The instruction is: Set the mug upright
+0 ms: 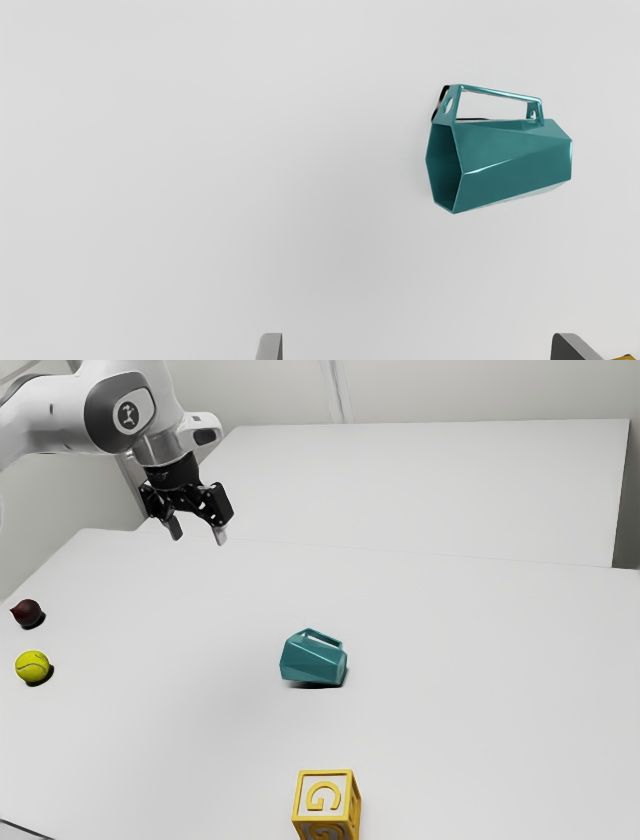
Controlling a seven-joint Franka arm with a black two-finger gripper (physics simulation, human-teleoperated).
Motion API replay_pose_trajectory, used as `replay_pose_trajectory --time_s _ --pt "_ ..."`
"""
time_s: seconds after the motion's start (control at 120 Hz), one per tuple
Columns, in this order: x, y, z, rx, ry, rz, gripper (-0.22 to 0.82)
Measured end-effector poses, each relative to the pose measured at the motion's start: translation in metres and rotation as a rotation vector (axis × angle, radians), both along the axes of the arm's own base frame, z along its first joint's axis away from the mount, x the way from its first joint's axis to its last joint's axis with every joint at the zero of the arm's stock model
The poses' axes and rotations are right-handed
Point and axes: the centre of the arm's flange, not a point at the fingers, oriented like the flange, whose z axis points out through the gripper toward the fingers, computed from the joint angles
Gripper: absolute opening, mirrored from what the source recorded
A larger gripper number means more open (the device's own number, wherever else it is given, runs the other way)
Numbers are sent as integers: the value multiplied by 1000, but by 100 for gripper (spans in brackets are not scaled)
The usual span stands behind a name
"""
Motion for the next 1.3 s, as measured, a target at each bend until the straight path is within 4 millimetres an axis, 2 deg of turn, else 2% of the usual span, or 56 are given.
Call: replay_pose_trajectory --time_s 0.275,0.442,0.6,0.925,1.15,1.3 --pt "-5 2 -5 -5 11 5 58" --pt "-12 -1 -31 -64 21 15 58" --pt "-16 -1 -69 -189 15 48 58" --pt "-25 26 -162 -508 -78 201 58" --pt "-33 28 -209 -699 -161 269 58" --pt "-33 29 -234 -766 -202 266 58"
